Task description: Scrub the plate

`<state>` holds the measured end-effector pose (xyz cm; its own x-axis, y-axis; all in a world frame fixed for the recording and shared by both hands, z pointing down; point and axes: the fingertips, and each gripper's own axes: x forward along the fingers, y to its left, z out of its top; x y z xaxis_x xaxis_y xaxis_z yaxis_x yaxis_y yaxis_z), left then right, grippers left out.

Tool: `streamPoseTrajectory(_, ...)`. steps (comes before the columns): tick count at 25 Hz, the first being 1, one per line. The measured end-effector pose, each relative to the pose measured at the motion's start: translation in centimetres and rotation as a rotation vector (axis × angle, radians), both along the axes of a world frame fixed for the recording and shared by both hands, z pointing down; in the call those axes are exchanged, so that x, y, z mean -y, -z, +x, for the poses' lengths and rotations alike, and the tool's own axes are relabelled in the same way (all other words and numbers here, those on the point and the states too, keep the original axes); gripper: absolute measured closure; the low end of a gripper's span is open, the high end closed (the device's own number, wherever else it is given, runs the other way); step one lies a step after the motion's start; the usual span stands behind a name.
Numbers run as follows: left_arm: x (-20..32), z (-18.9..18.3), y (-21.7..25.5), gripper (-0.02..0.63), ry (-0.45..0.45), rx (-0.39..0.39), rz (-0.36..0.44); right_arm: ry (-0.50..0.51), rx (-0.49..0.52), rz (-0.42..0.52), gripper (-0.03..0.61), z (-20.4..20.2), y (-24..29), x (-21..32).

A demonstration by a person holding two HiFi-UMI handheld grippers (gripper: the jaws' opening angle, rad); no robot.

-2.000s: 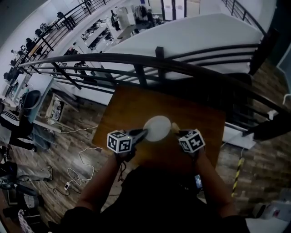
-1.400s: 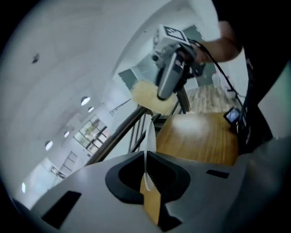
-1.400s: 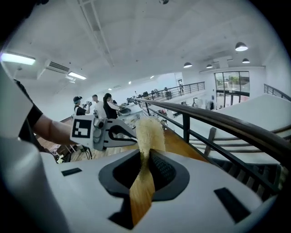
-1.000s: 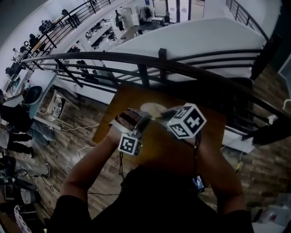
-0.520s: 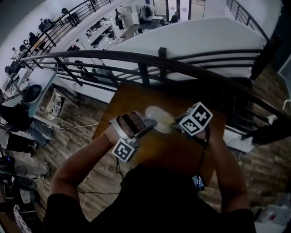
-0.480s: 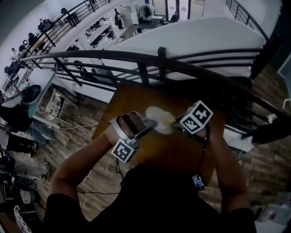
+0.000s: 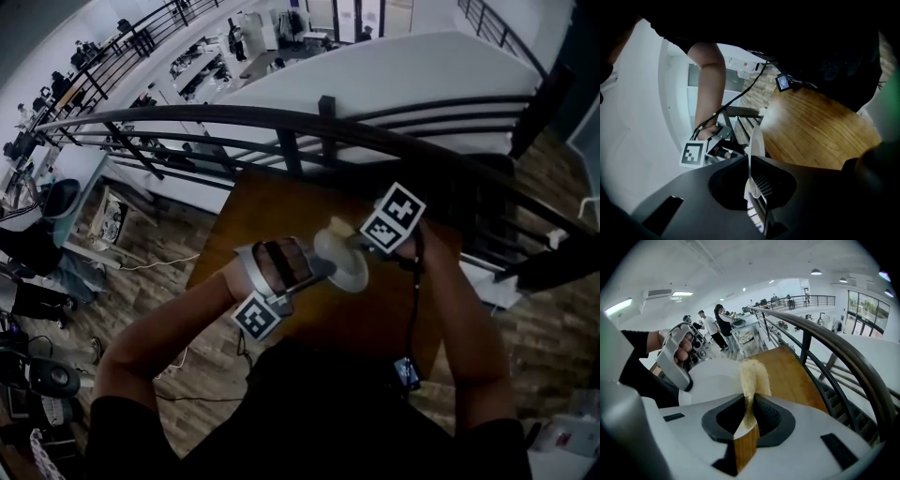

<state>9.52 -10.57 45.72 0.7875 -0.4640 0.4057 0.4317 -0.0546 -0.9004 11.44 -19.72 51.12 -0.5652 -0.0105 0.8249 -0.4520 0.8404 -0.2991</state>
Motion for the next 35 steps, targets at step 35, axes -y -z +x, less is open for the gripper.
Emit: streamPoseTrajectory(35,1.8,-2.2,2.2,0.589,0.050,-0.102,-0.018,0.075,0.042,-0.173,0.520,0.3,0.2,0.6)
